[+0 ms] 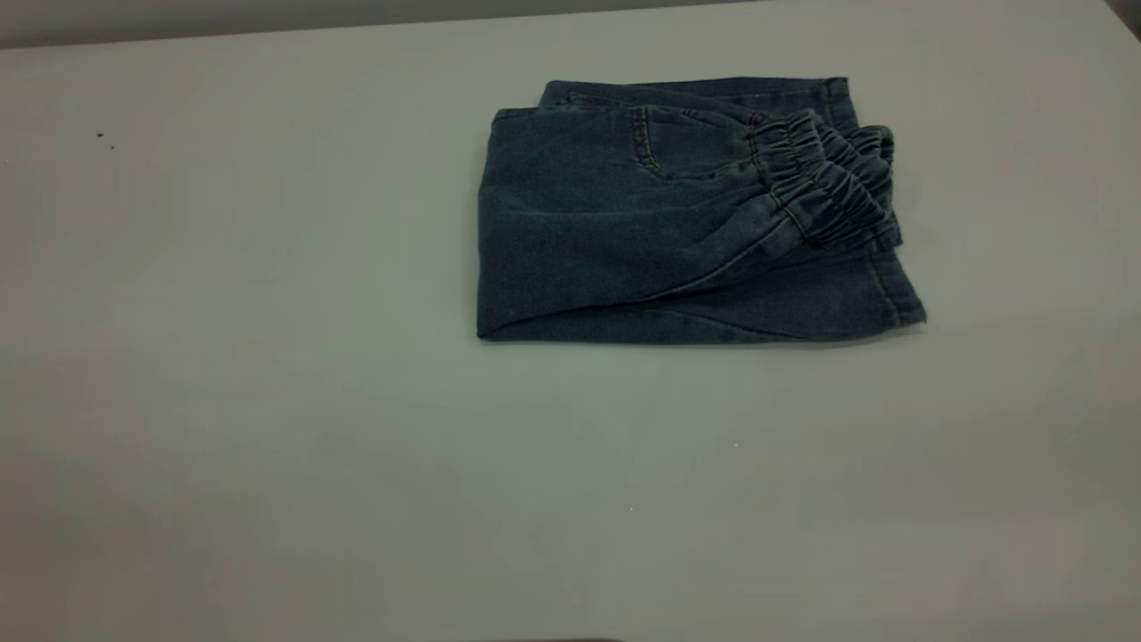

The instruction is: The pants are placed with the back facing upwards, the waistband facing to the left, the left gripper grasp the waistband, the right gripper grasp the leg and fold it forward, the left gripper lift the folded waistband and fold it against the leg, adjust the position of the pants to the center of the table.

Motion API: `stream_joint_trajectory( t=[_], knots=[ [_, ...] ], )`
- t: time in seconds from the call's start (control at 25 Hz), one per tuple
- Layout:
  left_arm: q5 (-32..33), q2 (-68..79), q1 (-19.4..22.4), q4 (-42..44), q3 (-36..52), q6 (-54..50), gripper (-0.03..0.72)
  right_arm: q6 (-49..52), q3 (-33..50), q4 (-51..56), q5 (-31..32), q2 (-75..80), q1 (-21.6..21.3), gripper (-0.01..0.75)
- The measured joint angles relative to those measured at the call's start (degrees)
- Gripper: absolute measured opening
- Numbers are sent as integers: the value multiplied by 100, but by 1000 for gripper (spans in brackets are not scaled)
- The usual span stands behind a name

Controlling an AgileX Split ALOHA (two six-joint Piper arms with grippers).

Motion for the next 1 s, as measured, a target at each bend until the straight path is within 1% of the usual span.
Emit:
stream_joint_trajectory(
  t=[0.84, 1.0],
  knots=[
    [29, -15, 15, 0, 0, 0, 403, 5, 0, 7, 0, -244, -59, 496],
    [29, -15, 15, 0, 0, 7, 403, 428, 2, -248, -5, -244, -59, 496]
  ],
)
